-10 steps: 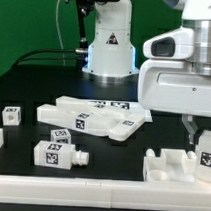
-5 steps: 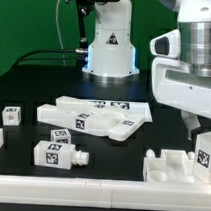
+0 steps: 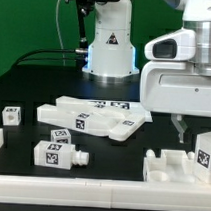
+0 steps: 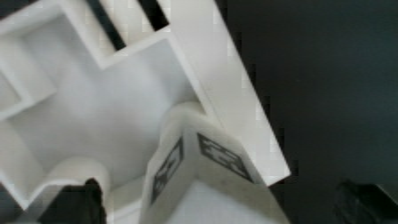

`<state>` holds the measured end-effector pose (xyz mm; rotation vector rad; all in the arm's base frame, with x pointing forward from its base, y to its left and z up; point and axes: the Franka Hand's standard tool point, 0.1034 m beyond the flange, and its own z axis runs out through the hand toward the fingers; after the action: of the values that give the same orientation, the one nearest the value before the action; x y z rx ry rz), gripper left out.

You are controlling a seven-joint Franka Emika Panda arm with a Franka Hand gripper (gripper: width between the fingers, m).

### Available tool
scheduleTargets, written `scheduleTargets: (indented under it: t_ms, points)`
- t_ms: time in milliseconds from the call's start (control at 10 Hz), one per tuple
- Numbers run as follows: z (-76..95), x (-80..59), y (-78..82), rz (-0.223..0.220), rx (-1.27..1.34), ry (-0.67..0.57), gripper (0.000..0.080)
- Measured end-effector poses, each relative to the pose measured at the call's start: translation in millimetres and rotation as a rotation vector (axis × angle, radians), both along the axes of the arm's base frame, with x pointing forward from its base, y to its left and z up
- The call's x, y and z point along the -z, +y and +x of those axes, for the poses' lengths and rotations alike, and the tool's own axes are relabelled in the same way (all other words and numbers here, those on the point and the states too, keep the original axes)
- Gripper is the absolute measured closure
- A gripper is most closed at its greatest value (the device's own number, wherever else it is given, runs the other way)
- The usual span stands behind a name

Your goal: Assemble chair

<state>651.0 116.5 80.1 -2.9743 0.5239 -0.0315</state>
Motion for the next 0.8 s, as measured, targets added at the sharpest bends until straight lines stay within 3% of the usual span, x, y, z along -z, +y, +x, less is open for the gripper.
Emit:
scheduleTargets:
  t_ms: [200,400,700,800]
  points:
    - [0.3,0.0,-0.6,-0.011,-0.147,-0.019,0.0151]
    - [3.9,-0.6,-4.2,-0.056,-0.582,-0.084,0.0151]
    - [5.3,-0.8,-4.2,-0.062,-0.555,-0.091,0.0175]
    - [5.3,-0.7,-3.9,-0.058,-0.490,-0.084,0.0343]
